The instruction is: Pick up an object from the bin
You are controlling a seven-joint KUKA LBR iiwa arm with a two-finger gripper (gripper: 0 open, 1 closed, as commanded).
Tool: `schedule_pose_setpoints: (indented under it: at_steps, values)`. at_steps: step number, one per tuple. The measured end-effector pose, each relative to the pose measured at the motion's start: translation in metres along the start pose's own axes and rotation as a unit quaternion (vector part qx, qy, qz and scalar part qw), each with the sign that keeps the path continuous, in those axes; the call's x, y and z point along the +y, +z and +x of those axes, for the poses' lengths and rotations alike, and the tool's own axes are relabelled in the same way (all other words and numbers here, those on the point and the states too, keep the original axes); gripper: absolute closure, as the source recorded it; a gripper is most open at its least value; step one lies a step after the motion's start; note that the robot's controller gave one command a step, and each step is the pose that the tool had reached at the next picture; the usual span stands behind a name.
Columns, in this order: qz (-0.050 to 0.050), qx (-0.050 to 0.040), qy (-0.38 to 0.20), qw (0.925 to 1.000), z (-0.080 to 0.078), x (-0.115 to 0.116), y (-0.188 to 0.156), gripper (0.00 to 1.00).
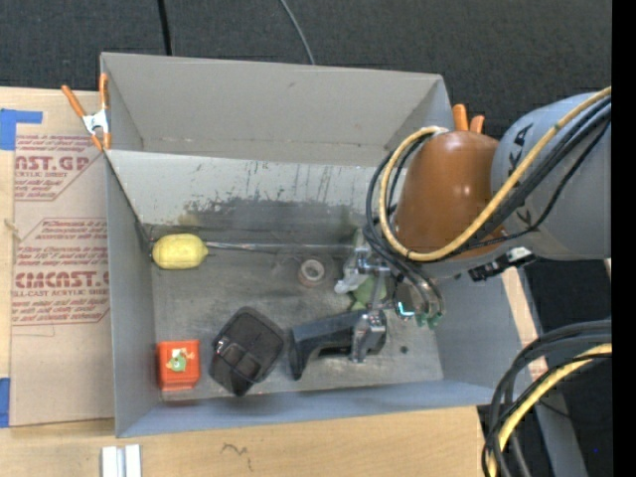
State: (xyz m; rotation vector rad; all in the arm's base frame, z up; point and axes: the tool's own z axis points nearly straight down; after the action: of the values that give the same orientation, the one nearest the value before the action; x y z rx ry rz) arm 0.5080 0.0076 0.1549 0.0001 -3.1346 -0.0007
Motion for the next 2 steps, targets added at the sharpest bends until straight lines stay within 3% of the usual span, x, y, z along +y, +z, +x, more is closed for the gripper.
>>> schedule_pose_setpoints:
  at_steps: [1, 2]
  values:
    - [0.000, -0.0037, 0.000, 1.0000, -0.002, 0.000, -0.003, 0.00]
    - [0.000, -0.0062, -0.035, 0.9994, 0.013, -0.012, 0.065, 0.00]
